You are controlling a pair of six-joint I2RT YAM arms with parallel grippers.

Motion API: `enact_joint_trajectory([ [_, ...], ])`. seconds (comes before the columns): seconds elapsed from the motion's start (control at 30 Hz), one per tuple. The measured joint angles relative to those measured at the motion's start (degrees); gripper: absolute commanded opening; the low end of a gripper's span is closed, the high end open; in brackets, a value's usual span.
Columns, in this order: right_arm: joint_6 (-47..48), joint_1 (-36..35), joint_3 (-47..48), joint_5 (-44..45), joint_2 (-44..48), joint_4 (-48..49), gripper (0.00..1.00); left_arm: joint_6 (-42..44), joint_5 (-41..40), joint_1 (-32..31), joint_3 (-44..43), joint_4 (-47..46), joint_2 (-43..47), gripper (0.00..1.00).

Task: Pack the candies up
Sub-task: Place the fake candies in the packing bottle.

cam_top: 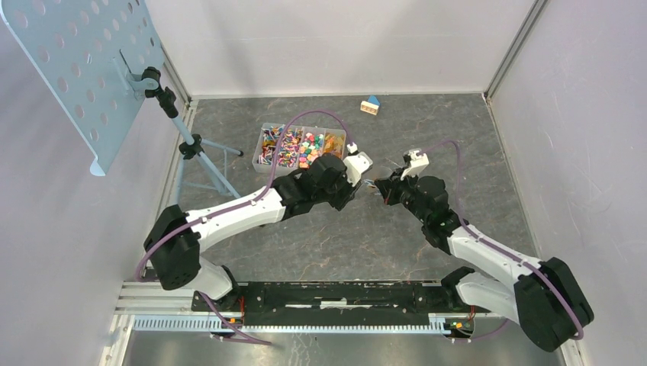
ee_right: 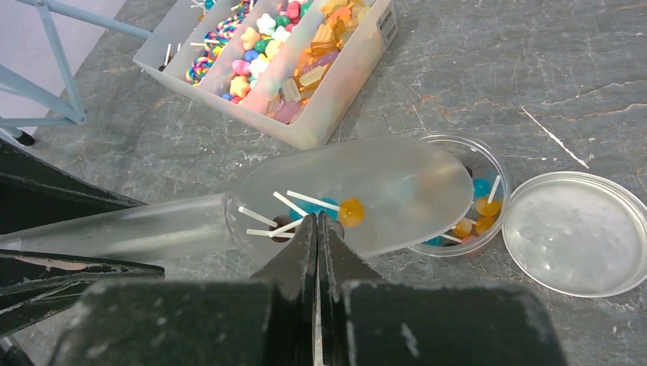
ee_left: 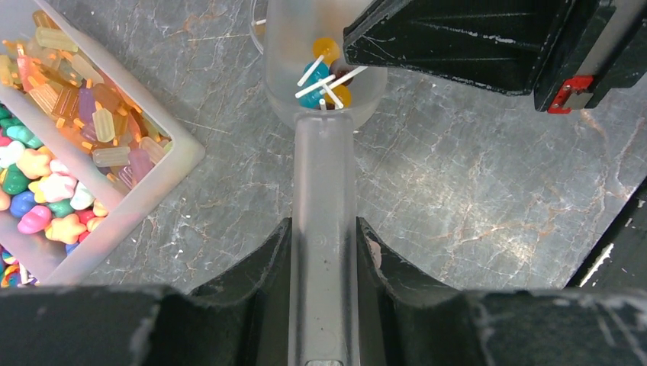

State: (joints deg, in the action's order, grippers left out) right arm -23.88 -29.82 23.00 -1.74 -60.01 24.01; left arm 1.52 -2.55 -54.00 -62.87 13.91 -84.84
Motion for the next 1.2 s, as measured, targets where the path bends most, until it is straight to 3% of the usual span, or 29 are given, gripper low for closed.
enact_joint_trajectory([
  [0.5, 0.24, 0.26, 0.0, 0.9, -9.62, 6.71, 0.0, -0.15, 1.66, 2.25, -4.76, 1.09, -5.6, 0.02],
  [1.2, 1.01, 0.7, 0.0, 1.75, -12.9, 10.29, 0.0, 0.04, 1.62, 2.56, -12.41, 6.27, -8.55, 0.02],
])
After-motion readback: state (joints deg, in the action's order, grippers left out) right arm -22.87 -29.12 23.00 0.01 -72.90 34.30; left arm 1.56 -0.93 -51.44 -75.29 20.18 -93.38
